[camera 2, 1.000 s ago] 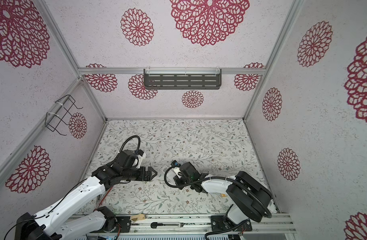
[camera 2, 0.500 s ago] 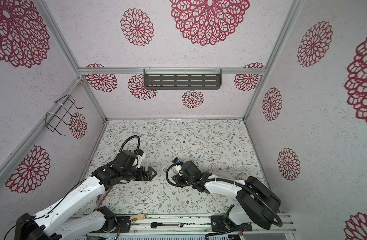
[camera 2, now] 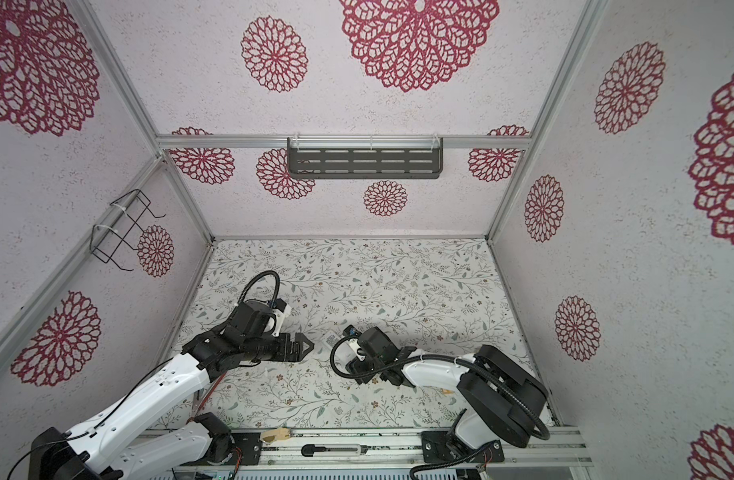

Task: Load the batteries into the remote control
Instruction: 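Slide the white cover along the remote over the batteries with the right gripper, then lift the white remote with both grippers, holding it upright between them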

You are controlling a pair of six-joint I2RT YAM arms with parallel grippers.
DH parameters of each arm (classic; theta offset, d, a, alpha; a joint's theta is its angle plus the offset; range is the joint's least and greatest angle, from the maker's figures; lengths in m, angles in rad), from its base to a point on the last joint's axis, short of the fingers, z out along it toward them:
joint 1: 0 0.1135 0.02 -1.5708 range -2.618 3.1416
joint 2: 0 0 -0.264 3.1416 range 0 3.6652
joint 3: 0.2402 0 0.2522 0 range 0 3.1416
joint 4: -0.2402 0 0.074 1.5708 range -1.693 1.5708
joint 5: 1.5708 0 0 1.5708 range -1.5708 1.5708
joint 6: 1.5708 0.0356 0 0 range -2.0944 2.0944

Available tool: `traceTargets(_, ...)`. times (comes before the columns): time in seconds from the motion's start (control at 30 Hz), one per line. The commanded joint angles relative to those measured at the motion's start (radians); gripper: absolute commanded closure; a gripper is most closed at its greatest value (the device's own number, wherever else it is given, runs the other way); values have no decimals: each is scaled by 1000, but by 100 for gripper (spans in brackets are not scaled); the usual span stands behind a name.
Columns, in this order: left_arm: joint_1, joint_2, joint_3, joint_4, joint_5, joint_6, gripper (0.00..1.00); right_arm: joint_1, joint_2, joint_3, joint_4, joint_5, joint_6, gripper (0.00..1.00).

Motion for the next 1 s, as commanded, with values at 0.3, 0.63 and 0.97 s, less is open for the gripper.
traceTargets(0.3, -5, -16, -5, 43, -7, -3, 3, 20, 89, 74, 1, 35, -31, 42)
traceTargets(0.63, -5, -28, -71, 180, -15, -44, 3, -1, 67, 131, 19, 4, -16, 71)
traceTargets(0.97, -8, -145, -162, 468, 57, -20, 3, -232, -153, 73, 261, -506, 202, 75)
